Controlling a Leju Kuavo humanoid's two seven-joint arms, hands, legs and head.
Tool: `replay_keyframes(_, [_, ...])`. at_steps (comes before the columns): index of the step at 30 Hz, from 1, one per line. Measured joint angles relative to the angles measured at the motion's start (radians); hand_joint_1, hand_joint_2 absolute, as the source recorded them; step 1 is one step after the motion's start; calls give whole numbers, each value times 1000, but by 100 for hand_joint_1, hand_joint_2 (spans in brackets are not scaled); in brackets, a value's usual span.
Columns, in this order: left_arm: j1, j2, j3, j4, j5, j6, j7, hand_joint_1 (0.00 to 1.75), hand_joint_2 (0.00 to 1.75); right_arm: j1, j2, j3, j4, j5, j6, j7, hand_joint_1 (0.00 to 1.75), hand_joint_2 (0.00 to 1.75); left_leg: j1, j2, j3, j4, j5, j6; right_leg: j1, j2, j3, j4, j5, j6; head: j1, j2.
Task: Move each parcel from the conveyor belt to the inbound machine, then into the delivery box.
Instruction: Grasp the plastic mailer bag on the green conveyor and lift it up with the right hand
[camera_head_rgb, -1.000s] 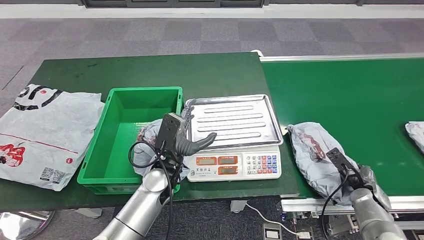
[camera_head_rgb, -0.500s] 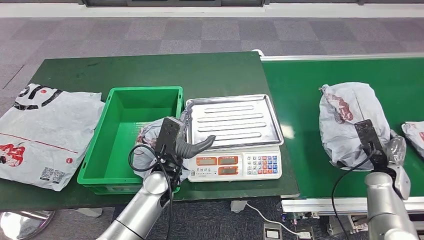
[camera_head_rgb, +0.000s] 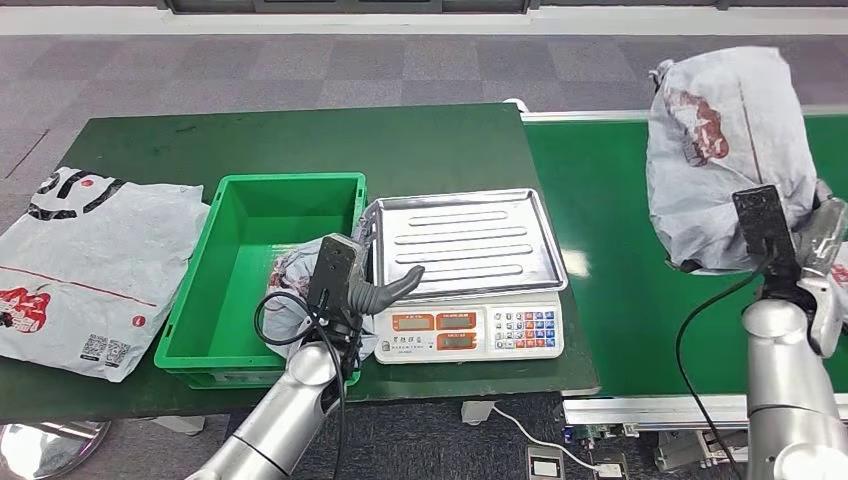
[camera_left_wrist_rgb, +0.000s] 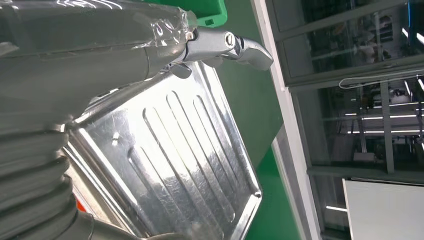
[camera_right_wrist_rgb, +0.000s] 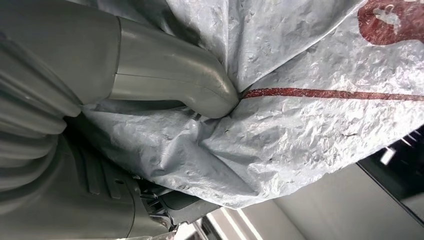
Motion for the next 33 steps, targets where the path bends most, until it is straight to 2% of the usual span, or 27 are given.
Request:
replay_keyframes(4, [-3,0,-1,12,0,2,-12,0,175,21,0,31,-93,-61,-17,-8,175,175,0,0,0,0,0,0,0,0,0,0,0,0,0,0])
replay_keyframes(7, [-7,-1,-3,23,0,2,-17,0,175,31,0,62,-148,-94,25,-14,175,175,0,0,0,0,0,0,0,0,0,0,0,0,0,0])
replay_keyframes(11, [-23,-9,-5,42,-13,2,-18,0,175,49,8,161,-202,-97,85,4,175,175,0,0,0,0,0,0,0,0,0,0,0,0,0,0])
replay_keyframes(18, [-34,-20,-11,69,-18,2,-20,0,175,61,23,267,-231,-98,91,17,175,175,0,-2,-1,0,2,0,0,-2,0,0,0,0,0,0])
replay_keyframes(20, [-38,-23,-12,76,-19,2,-21,0,175,60,42,302,-233,-86,110,18,175,175,0,-2,-1,-1,1,-1,0,-1,0,1,0,0,0,0])
replay_keyframes(27, [-63,-44,-13,107,-32,6,-30,0,175,21,174,510,-178,-34,147,63,175,175,2,-1,0,-1,3,-3,1,0,-2,1,0,-1,0,0])
replay_keyframes(33, [-67,-44,-13,123,-33,7,-31,0,175,1,201,571,-151,-49,145,63,175,175,1,-4,-2,-1,3,-3,1,-3,-2,2,0,-2,0,0])
